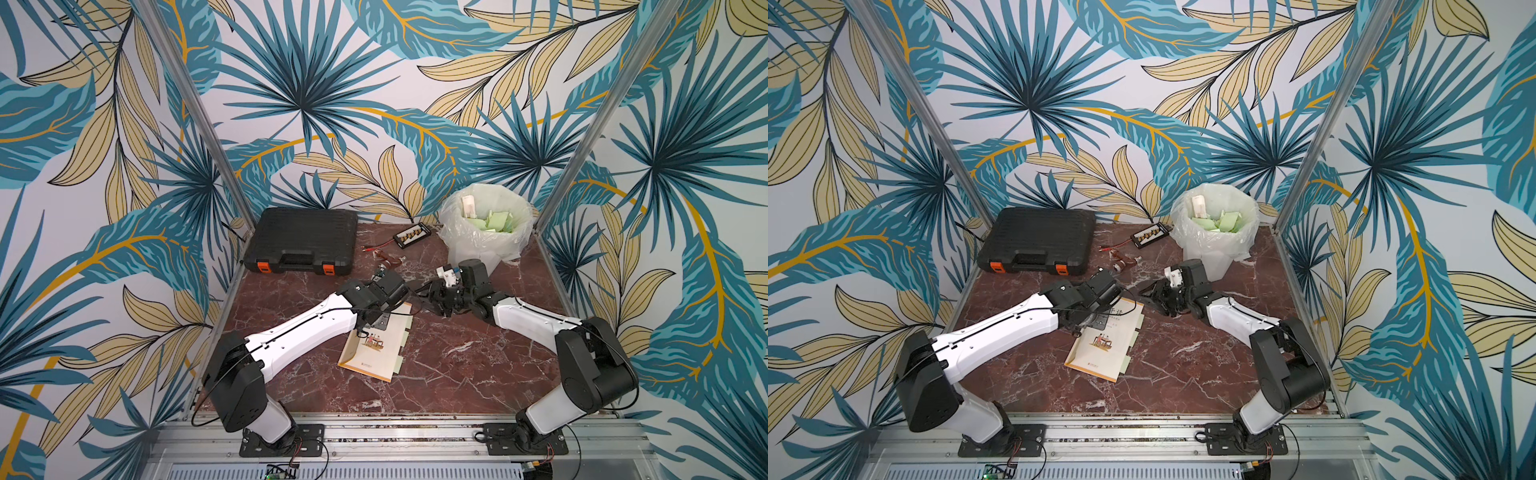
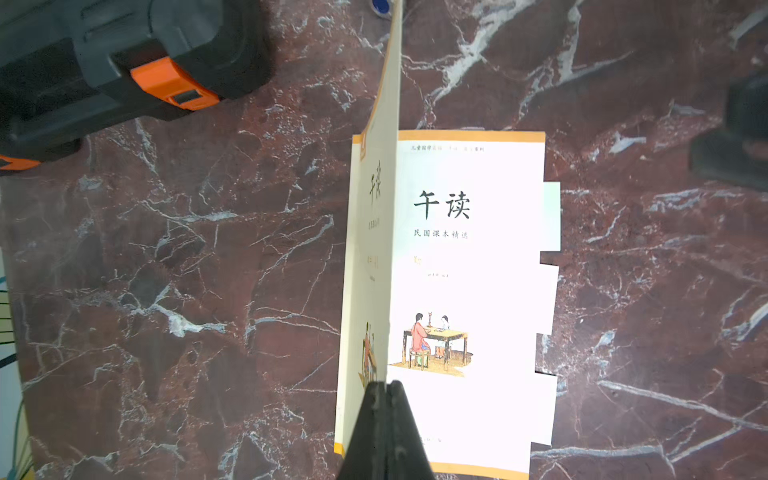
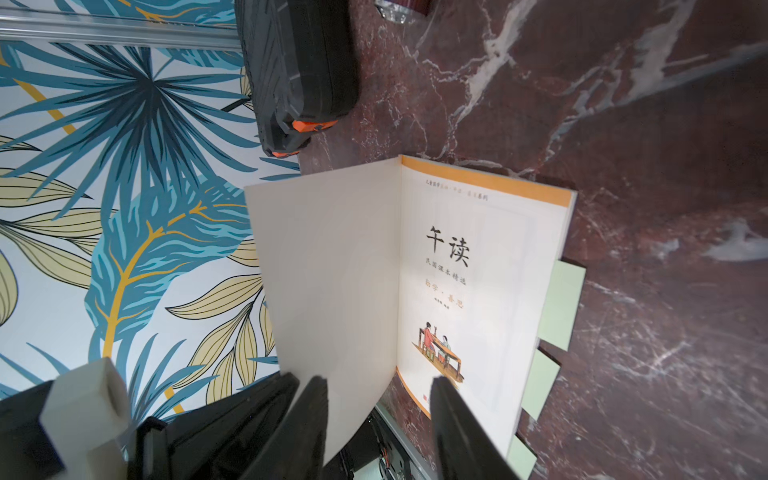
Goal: Peel off the used sticky note
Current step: Open the book at the center of the board.
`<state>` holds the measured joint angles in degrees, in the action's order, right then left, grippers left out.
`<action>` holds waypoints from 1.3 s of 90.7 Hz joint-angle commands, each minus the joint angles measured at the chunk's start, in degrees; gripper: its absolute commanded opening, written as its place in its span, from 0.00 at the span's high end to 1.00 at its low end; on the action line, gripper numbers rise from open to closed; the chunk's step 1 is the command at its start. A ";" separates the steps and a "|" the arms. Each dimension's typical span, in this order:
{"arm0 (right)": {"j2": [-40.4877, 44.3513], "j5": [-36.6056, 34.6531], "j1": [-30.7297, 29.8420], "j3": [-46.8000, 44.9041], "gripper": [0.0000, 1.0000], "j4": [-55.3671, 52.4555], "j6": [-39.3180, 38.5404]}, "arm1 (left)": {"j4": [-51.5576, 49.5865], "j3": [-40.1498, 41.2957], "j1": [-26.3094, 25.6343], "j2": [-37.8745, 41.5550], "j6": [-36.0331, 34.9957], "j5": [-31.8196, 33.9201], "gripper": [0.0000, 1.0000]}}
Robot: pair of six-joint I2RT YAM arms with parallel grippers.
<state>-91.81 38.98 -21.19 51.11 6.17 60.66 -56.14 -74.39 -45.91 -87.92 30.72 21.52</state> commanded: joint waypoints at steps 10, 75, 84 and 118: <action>-4.82 -2.07 -2.64 0.20 0.61 -4.50 -5.26 | 6.28 6.83 6.67 6.06 1.56 -4.87 1.00; -7.99 -4.88 -5.76 2.30 0.65 -6.19 -6.76 | 13.62 27.12 26.75 7.45 2.35 -4.08 1.00; -7.78 -5.46 -5.78 2.49 0.65 -7.02 -7.43 | 16.09 28.11 26.76 4.91 1.39 -4.85 1.00; -7.95 -12.36 -5.73 4.88 0.65 -14.81 -13.03 | 18.75 23.62 20.89 -6.01 -3.94 -4.29 0.97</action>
<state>-98.83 29.93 -26.68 55.20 -4.78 50.72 -37.08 -47.24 -21.85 -90.08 29.78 15.81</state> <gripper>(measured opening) 0.351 0.061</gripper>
